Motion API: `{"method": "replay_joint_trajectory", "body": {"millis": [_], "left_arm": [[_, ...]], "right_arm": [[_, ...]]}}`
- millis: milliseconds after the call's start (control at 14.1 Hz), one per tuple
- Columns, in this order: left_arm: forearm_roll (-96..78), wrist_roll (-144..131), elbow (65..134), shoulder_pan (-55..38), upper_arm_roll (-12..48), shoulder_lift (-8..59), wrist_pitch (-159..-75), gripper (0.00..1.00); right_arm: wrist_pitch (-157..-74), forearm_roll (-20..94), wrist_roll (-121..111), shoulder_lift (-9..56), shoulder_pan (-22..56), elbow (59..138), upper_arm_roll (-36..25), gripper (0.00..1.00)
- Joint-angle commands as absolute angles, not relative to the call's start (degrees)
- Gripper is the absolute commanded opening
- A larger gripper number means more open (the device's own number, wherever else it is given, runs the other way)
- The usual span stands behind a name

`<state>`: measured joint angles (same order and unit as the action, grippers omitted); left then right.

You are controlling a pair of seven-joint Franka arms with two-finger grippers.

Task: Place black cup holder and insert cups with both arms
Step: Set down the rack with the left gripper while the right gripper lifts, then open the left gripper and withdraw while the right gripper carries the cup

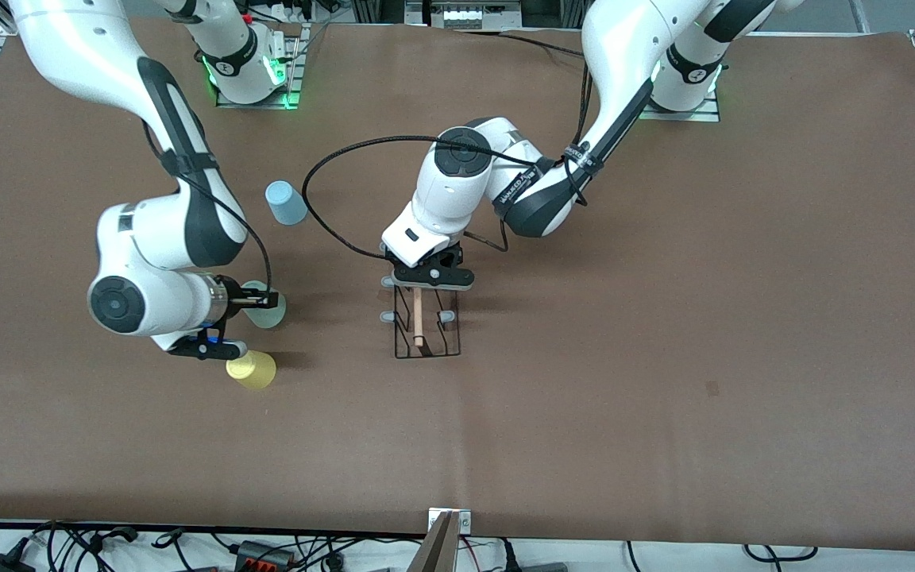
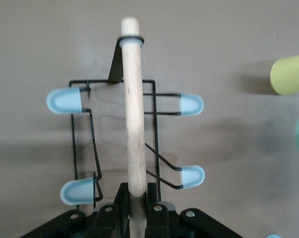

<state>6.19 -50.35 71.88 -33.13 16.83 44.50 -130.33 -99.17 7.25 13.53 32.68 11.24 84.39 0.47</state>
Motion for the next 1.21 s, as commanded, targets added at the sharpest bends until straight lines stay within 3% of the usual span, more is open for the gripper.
{"method": "replay_joint_trajectory", "body": {"millis": [0, 71, 427, 854, 1138], "left_arm": [[7.3, -50.8, 71.3, -31.7, 15.8, 39.1, -125.2, 0.32], [7.4, -50.6, 71.3, -29.0, 16.2, 37.3, -122.7, 0.47], [7.0, -46.8, 73.5, -18.2, 16.6, 30.8, -113.0, 0.69], [6.9, -25.0, 73.7, -1.5, 17.5, 24.9, -94.1, 0.77], [7.3, -14.5, 73.6, 5.6, 17.4, 17.9, -85.7, 0.81]], "right_arm": [[-91.3, 11.8, 13.6, 32.8, 12.5, 78.3, 0.3, 0.24], [-89.1, 13.6, 13.8, 32.6, 12.9, 77.7, 0.3, 0.24], [-84.8, 16.0, 22.5, 31.8, 19.6, 76.6, 0.3, 0.24], [-85.8, 20.3, 33.4, 32.6, 24.9, 74.0, 0.3, 0.24], [-85.9, 21.2, 34.2, 33.6, 27.9, 74.4, 0.2, 0.24]]}}
